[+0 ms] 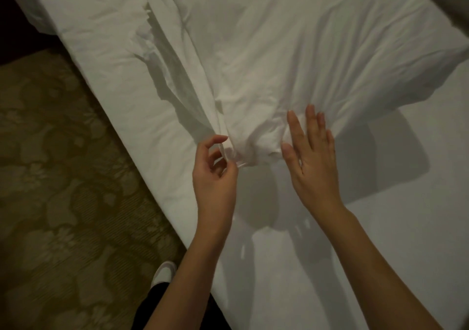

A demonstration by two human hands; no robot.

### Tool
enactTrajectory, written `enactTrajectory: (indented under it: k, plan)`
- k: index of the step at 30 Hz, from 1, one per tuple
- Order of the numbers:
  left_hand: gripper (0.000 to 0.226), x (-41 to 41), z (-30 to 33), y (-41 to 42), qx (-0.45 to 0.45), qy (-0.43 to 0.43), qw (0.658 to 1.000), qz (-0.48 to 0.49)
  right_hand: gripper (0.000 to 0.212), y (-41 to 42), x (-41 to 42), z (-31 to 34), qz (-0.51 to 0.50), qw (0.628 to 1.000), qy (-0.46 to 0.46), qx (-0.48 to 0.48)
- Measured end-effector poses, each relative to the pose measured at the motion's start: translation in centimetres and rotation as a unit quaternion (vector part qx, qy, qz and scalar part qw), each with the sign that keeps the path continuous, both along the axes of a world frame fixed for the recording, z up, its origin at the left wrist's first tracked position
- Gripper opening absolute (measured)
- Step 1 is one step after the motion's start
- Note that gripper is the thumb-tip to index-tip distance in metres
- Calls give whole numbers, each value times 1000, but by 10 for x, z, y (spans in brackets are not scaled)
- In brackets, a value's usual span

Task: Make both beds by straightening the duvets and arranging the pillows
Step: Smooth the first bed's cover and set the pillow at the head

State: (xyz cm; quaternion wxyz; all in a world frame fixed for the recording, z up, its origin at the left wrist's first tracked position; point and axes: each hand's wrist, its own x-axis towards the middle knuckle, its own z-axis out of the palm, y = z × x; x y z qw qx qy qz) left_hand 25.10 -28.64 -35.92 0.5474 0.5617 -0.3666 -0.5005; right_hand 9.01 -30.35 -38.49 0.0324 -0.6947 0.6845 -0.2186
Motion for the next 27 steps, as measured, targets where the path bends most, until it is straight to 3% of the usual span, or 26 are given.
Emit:
enactTrajectory:
  k: [9, 15, 20, 23, 27]
  plan:
    - [48, 43, 12, -7, -52, 29, 997, -43, 52, 5, 10, 9, -6, 999, -34, 17]
    - [71, 27, 13, 4, 21, 73, 997, -6, 49, 3, 24, 21, -14, 997, -79, 12]
    - [56, 9, 19, -1, 72, 95, 993, 22, 52, 7, 33, 23, 2, 998, -60, 11]
    - [42, -1, 23, -13, 99, 128, 983, 86, 52, 6, 35, 21, -6, 999, -53, 11]
    - [42, -3, 24, -12, 118, 157, 972, 128, 52, 5, 39, 20, -14, 999, -46, 8]
